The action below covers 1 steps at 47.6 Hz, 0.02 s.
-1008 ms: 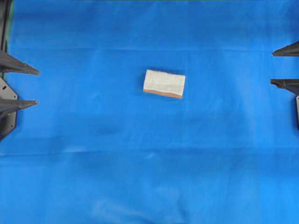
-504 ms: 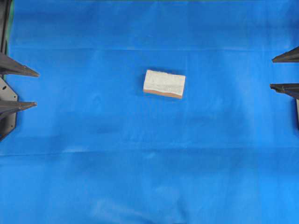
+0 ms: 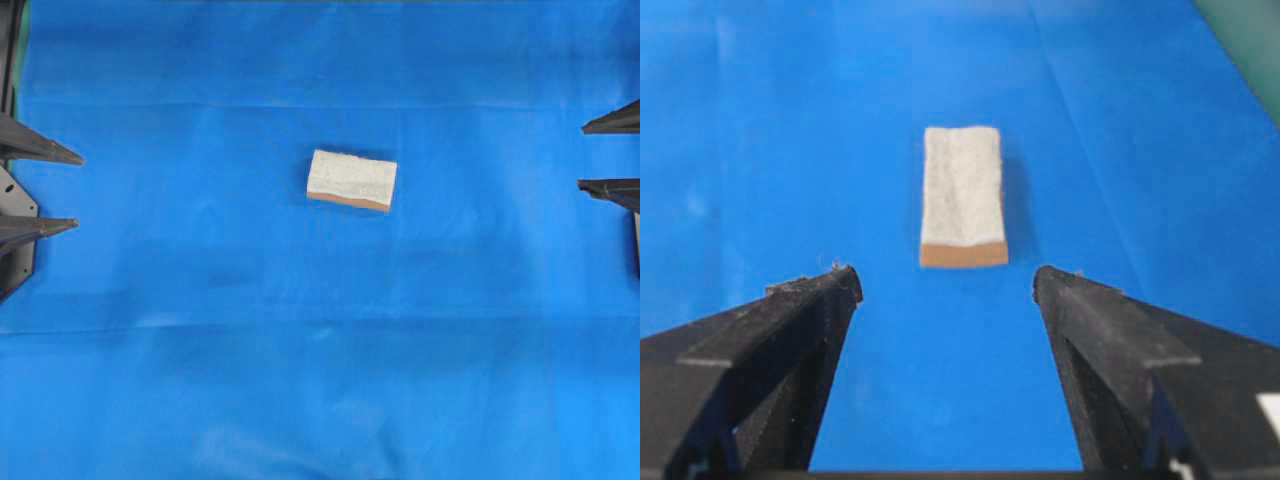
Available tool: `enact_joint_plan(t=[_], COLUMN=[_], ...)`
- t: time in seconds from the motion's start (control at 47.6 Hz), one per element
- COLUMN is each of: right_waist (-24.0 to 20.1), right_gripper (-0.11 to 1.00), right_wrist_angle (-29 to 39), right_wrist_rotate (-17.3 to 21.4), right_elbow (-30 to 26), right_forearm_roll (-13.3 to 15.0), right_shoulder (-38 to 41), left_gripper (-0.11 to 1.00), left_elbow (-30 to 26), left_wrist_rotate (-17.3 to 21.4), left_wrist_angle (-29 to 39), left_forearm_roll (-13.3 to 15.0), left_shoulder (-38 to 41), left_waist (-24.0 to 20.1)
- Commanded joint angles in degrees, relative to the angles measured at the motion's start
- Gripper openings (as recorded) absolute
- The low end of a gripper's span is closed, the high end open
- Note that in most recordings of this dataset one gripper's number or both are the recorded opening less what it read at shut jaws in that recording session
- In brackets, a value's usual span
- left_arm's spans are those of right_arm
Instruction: Hand over the sponge with the left arm and wipe it with the right arm.
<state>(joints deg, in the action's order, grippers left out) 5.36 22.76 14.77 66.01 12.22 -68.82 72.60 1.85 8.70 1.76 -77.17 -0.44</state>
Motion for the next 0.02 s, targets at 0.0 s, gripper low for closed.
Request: enact_joint_plan(t=[0.0], right_waist=[-0.09], right_gripper=[0.71], right_wrist_angle=[-0.53], right_wrist_rotate=[0.0], right_elbow=[-0.7], right_forearm_roll=[-0.09], right_shoulder=[0.26], left_gripper=[0.77], left_elbow=[-0.62], left_wrist_rotate=[0.0], left_wrist_angle=[-0.26], left_forearm_roll=[-0.09], left_shoulder=[0.35], left_waist=[0.09])
